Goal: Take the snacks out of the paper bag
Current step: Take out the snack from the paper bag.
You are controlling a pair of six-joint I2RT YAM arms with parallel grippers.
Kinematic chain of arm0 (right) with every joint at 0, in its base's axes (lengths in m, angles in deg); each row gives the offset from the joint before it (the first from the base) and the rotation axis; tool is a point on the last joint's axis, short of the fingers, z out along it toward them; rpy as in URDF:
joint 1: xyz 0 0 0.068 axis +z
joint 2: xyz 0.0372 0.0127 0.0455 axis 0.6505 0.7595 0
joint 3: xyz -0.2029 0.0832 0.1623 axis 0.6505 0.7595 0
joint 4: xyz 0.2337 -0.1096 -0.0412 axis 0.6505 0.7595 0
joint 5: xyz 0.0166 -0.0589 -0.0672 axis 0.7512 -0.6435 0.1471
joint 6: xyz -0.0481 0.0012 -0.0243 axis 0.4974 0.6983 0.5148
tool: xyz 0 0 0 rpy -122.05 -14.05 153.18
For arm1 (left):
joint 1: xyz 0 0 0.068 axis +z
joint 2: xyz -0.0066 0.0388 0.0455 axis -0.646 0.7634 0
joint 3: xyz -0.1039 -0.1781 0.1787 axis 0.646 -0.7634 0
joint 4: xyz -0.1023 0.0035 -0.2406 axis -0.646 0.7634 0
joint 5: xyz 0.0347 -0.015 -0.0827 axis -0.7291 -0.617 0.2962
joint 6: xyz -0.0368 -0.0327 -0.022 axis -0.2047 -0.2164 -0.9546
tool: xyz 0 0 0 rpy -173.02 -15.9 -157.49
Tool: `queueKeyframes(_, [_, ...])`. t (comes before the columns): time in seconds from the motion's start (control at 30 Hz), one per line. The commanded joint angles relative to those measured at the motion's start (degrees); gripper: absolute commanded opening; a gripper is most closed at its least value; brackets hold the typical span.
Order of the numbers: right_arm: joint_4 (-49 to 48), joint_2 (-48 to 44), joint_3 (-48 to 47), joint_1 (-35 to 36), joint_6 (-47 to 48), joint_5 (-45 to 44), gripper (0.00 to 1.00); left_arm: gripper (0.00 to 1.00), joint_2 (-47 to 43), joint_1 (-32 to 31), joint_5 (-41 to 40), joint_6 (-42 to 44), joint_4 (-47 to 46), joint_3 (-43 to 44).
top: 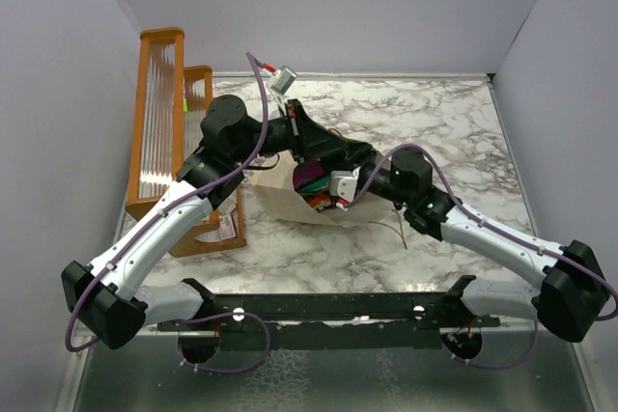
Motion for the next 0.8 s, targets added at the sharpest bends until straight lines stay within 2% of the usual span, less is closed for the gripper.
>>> queueKeyframes(0.0, [-5.40,3.94,-2.24,-1.16,1.36,6.50,0.50,0.00,-2.37,-0.29,-1.53,-1.22,-2.20,0.79])
queueKeyframes(0.07, [-5.90,5.84,-3.88,-1.22,1.01,5.91,0.46,0.00,-2.28,-0.29,-2.51,-1.46,-1.57,0.73])
queueKeyframes(0.17, [-3.71,8.84,-6.87,-1.22,1.51,5.42,0.36,0.00,-2.35,-0.35,-3.34,-1.51,-0.79,0.61])
queueKeyframes(0.3, [-4.48,9.82,-6.96,-1.22,1.69,5.90,0.30,0.00,-2.83,-0.29,-5.35,-0.87,1.62,1.10])
queueKeyframes(0.37, [-4.50,8.52,-6.58,-1.22,1.14,7.03,0.22,0.00,-3.35,-0.31,-7.39,-0.43,3.23,1.10])
queueKeyframes(0.47, [-4.74,6.83,-5.91,-1.22,1.02,7.52,0.03,0.00,-3.80,-0.29,-9.48,0.00,4.27,0.87])
queueKeyframes(0.6, [-4.73,5.44,-5.75,-1.22,0.16,7.23,0.01,0.00,-3.94,-0.29,-11.46,0.25,5.49,1.37])
queueKeyframes(0.77, [-7.42,1.85,-4.65,-1.22,-2.41,10.99,0.01,0.00,-5.18,-0.33,-17.53,1.55,8.42,1.42])
